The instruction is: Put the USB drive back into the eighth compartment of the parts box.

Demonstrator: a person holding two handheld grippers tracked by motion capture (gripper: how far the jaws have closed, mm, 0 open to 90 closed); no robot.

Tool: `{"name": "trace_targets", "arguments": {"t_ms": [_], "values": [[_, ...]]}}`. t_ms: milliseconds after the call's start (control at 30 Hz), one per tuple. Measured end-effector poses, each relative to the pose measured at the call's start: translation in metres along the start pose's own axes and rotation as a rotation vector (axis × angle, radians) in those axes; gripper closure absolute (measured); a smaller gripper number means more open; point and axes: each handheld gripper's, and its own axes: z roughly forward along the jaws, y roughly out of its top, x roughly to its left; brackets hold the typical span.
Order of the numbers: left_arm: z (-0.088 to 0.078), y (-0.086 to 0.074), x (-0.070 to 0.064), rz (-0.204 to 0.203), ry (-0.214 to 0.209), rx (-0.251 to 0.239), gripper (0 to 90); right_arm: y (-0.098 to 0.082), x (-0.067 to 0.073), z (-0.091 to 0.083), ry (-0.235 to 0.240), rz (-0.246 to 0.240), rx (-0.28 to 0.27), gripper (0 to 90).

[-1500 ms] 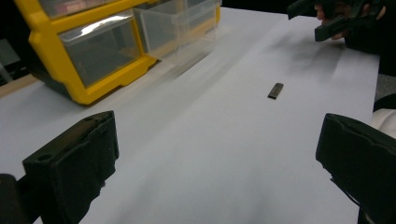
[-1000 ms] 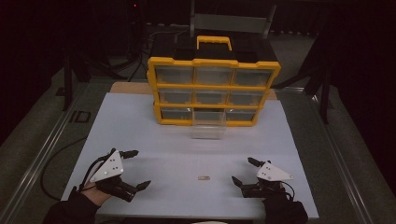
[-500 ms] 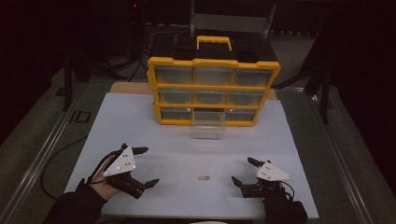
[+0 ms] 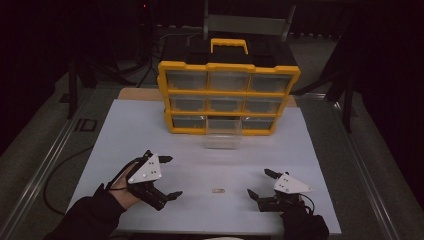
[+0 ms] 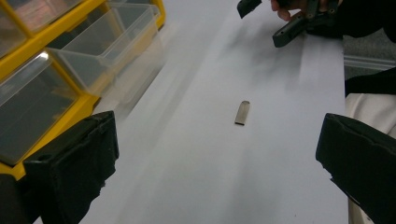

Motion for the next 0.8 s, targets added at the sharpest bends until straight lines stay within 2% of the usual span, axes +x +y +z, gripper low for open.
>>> {"name": "trace_targets", "arguments": {"t_ms": [233,400,800], "values": [[0.011,0.009,-0.002,0.019,-0.037,0.011,0.2,0.000,0.000,0.000,0.004,0.000,-0.001,8.6],[0.018,0.015,-0.004,0.036,-0.049,0.011,0.2,0.000,0.000,0.001,0.003,0.001,0.003,8.6],[0.046,0.027,-0.009,0.063,-0.101,0.025,0.2,0.000,0.000,0.001,0.008,-0.001,0.002,8.6]]}}
